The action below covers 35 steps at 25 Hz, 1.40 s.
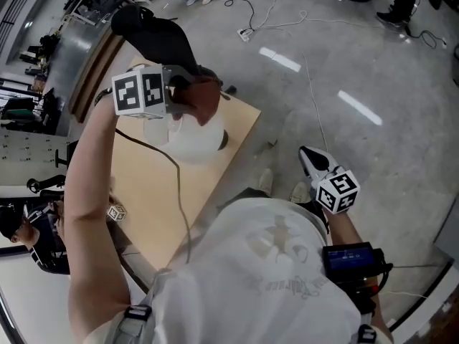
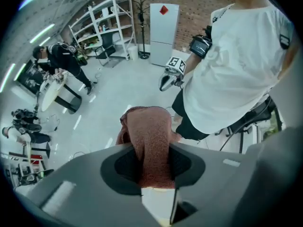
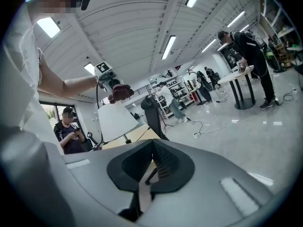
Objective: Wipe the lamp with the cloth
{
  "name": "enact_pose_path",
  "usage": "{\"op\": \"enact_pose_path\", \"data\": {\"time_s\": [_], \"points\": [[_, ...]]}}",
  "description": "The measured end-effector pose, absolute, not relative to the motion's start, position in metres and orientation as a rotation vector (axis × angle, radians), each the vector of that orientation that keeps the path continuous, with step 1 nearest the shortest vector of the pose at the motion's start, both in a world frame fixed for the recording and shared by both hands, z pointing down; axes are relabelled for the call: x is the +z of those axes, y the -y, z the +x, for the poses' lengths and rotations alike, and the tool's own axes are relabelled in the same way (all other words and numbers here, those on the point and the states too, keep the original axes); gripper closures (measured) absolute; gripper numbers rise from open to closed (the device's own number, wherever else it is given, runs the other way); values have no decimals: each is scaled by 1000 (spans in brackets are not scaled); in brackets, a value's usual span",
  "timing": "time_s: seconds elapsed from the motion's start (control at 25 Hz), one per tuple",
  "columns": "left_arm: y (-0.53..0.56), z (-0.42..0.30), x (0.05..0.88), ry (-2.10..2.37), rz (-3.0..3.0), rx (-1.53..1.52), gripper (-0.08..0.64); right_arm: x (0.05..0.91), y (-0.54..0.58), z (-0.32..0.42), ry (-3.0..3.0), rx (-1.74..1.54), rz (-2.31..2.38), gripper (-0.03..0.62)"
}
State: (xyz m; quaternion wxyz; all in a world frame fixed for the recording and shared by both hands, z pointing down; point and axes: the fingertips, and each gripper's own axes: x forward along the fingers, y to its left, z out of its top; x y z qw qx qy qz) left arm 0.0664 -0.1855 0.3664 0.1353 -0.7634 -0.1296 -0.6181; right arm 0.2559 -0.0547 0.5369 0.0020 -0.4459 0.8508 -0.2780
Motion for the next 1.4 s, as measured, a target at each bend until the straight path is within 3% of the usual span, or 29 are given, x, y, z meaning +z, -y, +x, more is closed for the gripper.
{"op": "enact_pose_path", "data": {"time_s": [0.8, 1.0, 1.2, 1.4], "points": [[218, 51, 524, 985, -1814, -1852, 428, 546, 74, 244, -2491, -903, -1807, 580], [258, 49, 506, 840, -1928, -1799, 428, 544, 80, 247, -2465, -899, -1850, 581], [276, 53, 433, 707, -2462, -1591, 428, 538, 89, 240, -2479, -876, -1834, 580], [269, 33, 388, 821, -2740, -1446, 429, 532, 96, 234, -2477, -880, -1810, 580]]}}
